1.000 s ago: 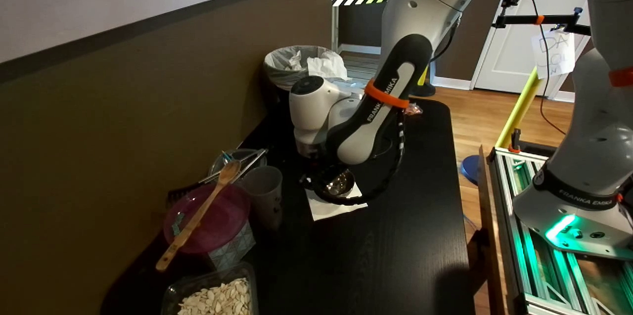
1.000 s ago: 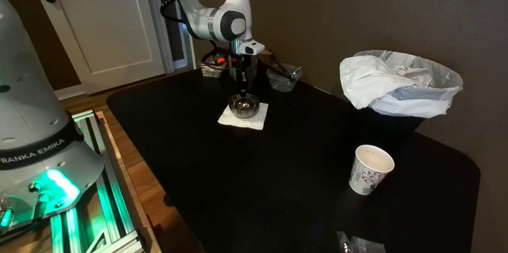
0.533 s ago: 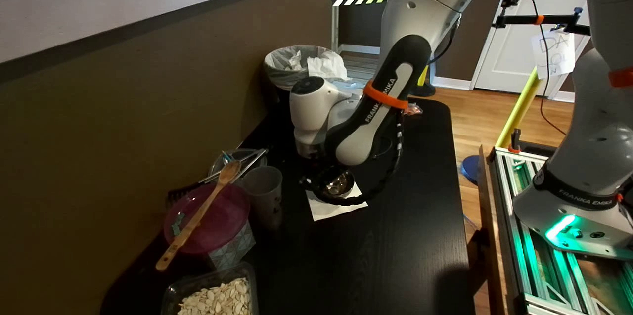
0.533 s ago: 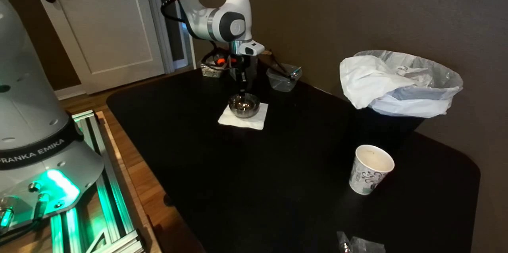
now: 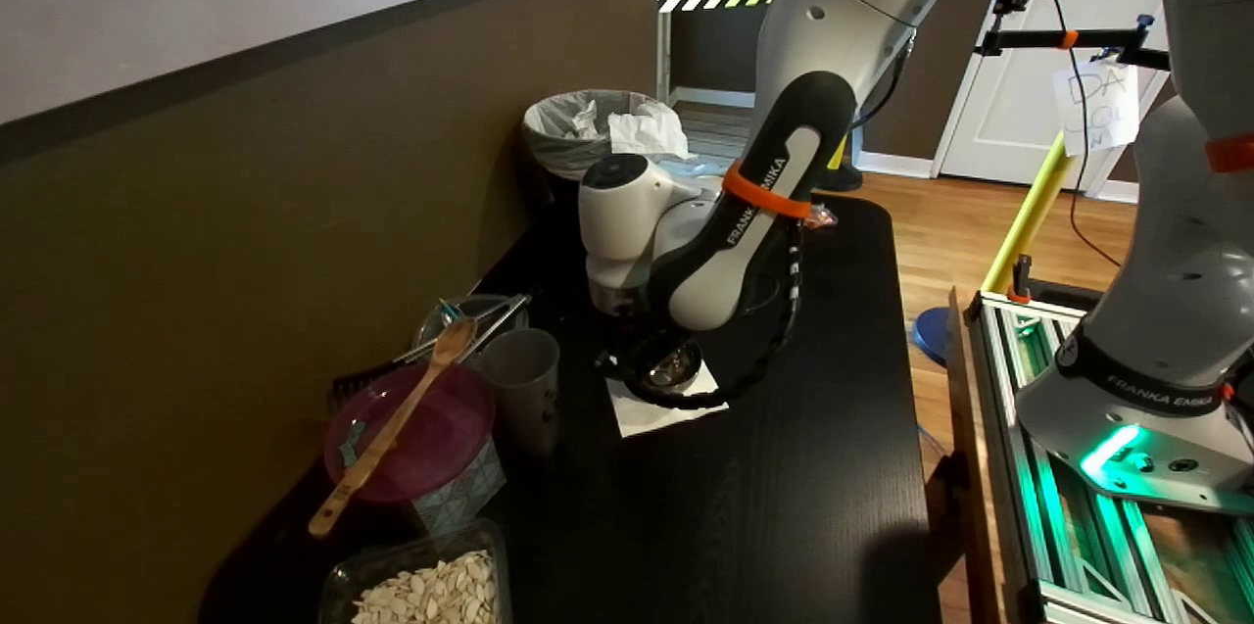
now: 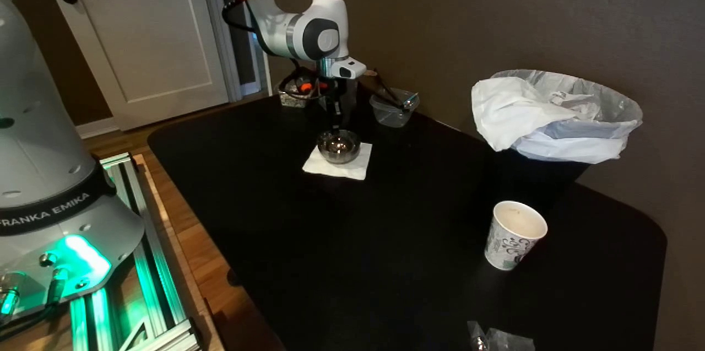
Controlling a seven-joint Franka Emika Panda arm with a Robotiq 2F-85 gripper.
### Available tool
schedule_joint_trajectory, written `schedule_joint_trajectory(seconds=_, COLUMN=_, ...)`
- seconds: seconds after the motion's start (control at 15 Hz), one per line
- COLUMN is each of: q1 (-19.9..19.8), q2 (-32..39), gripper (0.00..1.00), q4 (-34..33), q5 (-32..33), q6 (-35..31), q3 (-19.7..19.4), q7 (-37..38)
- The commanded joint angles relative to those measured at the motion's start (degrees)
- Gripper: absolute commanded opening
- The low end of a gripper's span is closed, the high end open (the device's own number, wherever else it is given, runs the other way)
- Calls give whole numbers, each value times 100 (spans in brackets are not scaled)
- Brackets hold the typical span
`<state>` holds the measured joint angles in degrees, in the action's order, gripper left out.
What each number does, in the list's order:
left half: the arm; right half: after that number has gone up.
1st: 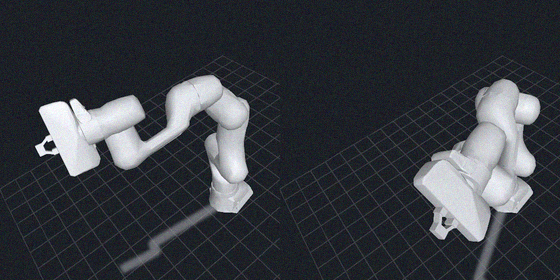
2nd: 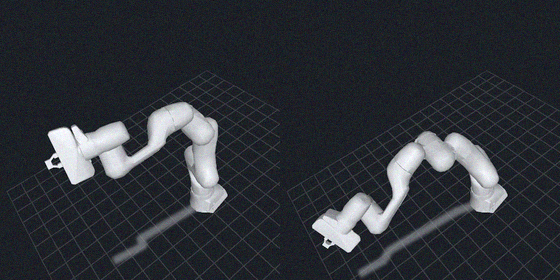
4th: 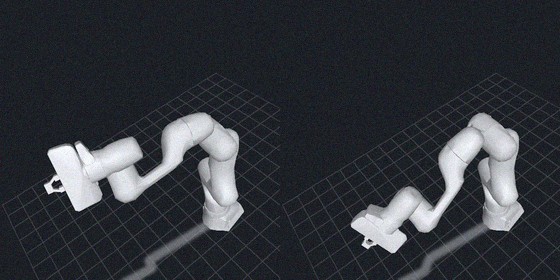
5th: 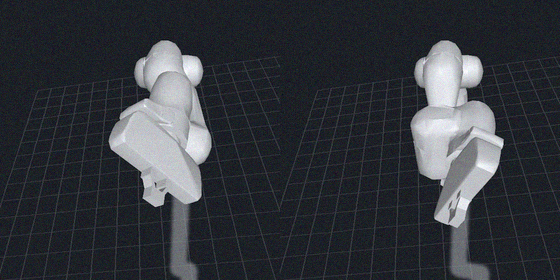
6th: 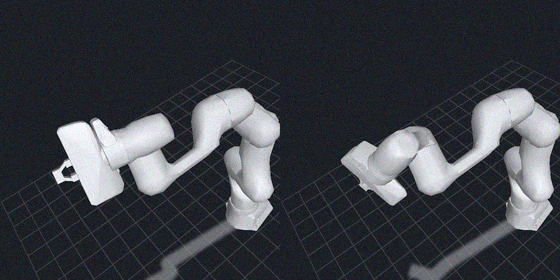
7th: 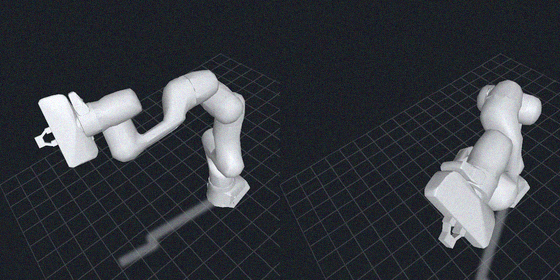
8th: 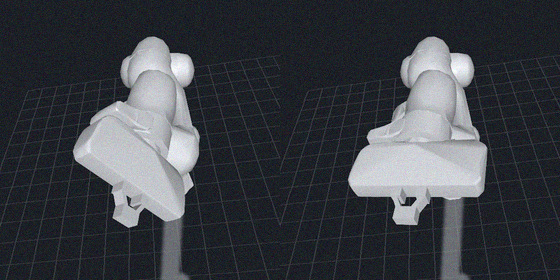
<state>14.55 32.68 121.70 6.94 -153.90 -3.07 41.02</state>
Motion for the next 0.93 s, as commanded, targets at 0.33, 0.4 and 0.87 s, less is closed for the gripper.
schedule_joint_trajectory(seconds=0.33, q1=16, q2=20, gripper=1, q4=103, q5=-212, q6=-202, q3=2, q7=-214)
schedule_joint_trajectory(seconds=0.4, q1=19, q2=20, gripper=1, q4=104, q5=-213, q6=-195, q3=2, q7=-211)
schedule_joint_trajectory(seconds=0.87, q1=296, q2=-74, gripper=1, q4=102, q5=-100, q6=19, q3=-225, q7=144)
